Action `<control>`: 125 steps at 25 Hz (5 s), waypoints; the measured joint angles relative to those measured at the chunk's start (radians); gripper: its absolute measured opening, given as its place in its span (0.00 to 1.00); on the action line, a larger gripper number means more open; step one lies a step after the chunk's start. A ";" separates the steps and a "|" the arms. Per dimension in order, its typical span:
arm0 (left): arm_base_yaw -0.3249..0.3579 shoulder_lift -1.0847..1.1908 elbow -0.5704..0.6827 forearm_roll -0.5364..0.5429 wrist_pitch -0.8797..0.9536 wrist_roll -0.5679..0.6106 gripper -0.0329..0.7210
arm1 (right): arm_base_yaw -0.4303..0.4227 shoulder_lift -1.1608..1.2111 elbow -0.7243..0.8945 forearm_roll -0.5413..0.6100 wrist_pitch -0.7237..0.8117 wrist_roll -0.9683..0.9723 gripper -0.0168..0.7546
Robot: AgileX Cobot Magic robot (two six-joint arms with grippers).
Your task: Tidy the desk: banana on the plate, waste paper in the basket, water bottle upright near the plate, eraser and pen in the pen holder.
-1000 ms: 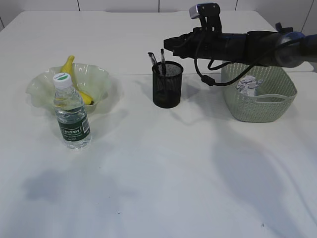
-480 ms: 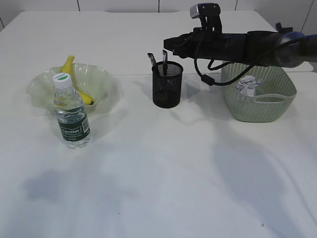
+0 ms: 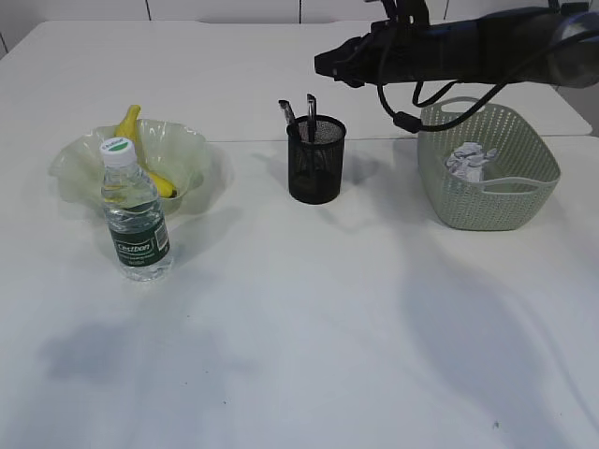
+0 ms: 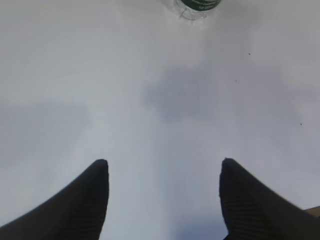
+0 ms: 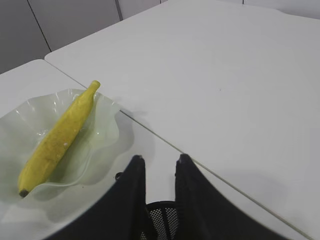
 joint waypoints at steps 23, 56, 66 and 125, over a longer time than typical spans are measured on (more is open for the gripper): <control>0.000 0.000 0.000 0.024 0.067 0.000 0.69 | 0.000 -0.432 0.000 -1.364 0.401 1.549 0.24; 0.000 -0.326 0.000 0.162 0.231 -0.122 0.64 | 0.000 -0.868 0.401 -1.531 0.585 1.654 0.24; 0.000 -0.530 0.000 0.182 0.333 -0.161 0.64 | 0.000 -1.150 0.545 -1.531 0.587 1.654 0.24; 0.000 -0.971 0.040 0.198 0.405 -0.165 0.62 | 0.000 -2.266 1.308 -1.574 0.610 1.689 0.24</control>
